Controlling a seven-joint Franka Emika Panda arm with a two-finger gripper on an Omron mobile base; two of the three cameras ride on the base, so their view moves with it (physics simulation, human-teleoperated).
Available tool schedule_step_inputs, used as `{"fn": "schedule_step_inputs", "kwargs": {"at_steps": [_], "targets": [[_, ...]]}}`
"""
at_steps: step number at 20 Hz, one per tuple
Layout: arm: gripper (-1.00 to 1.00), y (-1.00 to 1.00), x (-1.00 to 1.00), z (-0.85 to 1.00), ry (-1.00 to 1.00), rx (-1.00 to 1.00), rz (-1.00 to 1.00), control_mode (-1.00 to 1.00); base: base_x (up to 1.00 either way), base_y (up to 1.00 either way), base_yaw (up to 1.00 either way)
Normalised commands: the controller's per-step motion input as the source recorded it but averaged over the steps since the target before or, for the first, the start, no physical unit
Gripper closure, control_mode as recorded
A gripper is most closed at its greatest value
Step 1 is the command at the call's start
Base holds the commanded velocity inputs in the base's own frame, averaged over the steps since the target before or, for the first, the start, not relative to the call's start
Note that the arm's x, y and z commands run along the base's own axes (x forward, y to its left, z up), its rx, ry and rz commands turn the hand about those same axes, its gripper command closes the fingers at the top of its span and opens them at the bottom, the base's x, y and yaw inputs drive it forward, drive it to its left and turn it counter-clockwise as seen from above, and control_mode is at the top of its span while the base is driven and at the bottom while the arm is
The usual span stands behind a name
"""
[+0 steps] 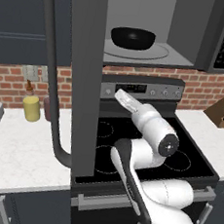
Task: Open the microwave, place the bowl with waffle inside the microwave, then close the microwave door and turn it on.
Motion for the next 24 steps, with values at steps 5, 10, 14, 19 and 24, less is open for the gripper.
{"fn": "schedule_step_inputs", "kwargs": {"at_steps": [5,10,14,19,24], "targets": [[-1.0,0.43,0.0,-0.31,-0.06,-0.1,-0.09,-1.0,0.0,0.0,0.0],[-1.0,0.43,-0.03,-0.29,-0.07,-0.11,-0.09,-1.0,0.0,0.0,0.0],[-1.0,0.53,-0.43,-0.05,-0.08,-0.11,-0.1,-1.0,0.0,0.0,0.0],[-1.0,0.66,-0.82,0.01,-0.05,-0.11,-0.14,-1.0,0.0,0.0,0.0],[-1.0,0.74,-0.56,0.27,0.0,-0.12,-0.17,-1.0,0.0,0.0,0.0]]}}
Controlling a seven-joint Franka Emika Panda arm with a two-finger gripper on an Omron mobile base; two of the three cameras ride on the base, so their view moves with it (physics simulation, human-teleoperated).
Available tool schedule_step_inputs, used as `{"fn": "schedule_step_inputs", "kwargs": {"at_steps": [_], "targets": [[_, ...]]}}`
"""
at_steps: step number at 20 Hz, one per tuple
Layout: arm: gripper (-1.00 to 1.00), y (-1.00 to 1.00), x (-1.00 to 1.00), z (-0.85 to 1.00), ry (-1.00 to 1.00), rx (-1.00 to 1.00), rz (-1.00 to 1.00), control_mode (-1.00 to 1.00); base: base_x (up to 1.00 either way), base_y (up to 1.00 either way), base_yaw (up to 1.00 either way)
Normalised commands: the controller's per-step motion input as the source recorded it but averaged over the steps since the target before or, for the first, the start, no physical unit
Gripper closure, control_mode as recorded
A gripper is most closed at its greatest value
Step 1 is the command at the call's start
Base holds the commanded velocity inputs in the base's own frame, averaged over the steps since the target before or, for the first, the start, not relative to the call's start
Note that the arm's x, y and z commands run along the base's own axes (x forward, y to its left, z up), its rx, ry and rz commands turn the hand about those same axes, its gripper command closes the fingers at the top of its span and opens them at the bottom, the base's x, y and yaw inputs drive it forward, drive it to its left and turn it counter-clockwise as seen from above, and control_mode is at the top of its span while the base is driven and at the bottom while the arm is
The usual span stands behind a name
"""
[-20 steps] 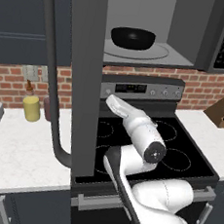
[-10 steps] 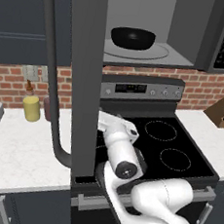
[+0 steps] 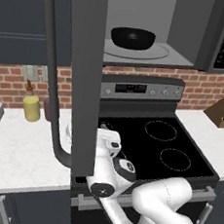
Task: Open the microwave, place the bowl with waffle inside the microwave, then close the microwave door and turn it on.
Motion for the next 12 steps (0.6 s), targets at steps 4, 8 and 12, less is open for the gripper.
{"fn": "schedule_step_inputs", "kwargs": {"at_steps": [4,8,12], "targets": [[-1.0,0.73,-0.47,0.54,0.01,-0.11,-0.15,-1.0,0.0,0.0,0.0],[-1.0,0.71,-0.38,0.56,0.03,-0.12,-0.18,-1.0,0.0,0.0,0.0],[-1.0,0.66,-0.44,0.38,0.01,-0.13,-0.22,-1.0,0.0,0.0,0.0]]}}
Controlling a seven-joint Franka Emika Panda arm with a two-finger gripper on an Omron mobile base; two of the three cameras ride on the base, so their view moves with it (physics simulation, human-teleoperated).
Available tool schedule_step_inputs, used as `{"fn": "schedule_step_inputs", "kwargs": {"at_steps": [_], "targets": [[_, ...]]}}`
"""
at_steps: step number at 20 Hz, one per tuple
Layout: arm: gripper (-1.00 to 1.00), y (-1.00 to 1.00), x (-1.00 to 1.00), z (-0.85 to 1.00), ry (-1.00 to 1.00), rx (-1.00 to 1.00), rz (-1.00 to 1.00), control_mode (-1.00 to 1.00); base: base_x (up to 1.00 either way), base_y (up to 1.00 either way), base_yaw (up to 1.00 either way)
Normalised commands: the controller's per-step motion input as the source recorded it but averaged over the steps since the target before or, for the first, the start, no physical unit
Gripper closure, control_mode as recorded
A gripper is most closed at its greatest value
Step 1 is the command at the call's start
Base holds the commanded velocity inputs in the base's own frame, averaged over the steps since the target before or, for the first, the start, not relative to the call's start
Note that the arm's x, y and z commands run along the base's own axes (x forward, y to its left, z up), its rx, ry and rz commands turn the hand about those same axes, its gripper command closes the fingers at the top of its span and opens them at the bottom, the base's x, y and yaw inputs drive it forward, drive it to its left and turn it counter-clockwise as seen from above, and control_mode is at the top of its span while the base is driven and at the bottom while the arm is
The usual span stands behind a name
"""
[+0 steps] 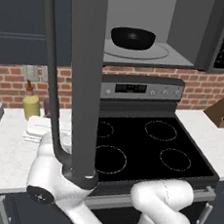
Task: Open the microwave, place the bowl with waffle inside the microwave, then close the microwave door and turn it on.
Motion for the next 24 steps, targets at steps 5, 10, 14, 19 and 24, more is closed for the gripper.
{"fn": "schedule_step_inputs", "kwargs": {"at_steps": [5,10,14,19,24], "targets": [[-1.0,0.7,-0.36,0.05,0.0,-0.19,-0.26,-1.0,0.0,0.0,0.0],[-1.0,0.63,-0.3,0.0,0.0,-0.17,-0.3,-1.0,0.0,0.0,0.0],[-1.0,0.42,-0.29,0.01,-0.01,-0.14,-0.34,-1.0,0.0,0.0,0.0],[-1.0,0.12,-0.31,0.0,-0.02,-0.13,-0.4,-1.0,0.0,0.0,0.0],[-1.0,-0.01,-0.27,0.19,0.0,-0.04,-0.4,-1.0,0.0,0.0,0.0]]}}
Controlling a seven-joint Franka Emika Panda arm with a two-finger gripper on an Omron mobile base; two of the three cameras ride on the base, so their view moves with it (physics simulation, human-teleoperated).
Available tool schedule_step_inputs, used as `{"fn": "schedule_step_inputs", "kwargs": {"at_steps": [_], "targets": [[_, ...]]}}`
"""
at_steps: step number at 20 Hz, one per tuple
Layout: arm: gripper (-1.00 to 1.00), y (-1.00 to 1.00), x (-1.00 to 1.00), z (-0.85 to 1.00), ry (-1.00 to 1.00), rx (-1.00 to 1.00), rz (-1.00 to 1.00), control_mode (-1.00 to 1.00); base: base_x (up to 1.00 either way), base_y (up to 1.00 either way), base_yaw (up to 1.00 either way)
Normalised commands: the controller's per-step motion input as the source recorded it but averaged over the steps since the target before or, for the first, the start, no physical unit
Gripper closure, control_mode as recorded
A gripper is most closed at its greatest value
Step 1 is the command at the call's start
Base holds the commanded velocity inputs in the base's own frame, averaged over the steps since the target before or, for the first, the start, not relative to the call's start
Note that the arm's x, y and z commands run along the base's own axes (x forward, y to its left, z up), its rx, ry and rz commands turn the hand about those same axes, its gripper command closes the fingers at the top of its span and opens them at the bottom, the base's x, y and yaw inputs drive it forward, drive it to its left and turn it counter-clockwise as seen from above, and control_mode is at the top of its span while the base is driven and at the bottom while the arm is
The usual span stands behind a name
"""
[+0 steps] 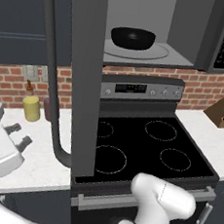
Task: Open the microwave, place the bowl with waffle inside the microwave, then close the microwave door and turn it on.
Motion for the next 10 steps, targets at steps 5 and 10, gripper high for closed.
{"fn": "schedule_step_inputs", "kwargs": {"at_steps": [5,10], "targets": [[-1.0,-0.25,-0.18,0.4,0.0,0.0,-0.27,-1.0,0.0,0.0,0.0],[-1.0,-0.24,-0.27,0.11,0.0,-0.04,-0.24,-1.0,0.0,0.0,0.0]]}}
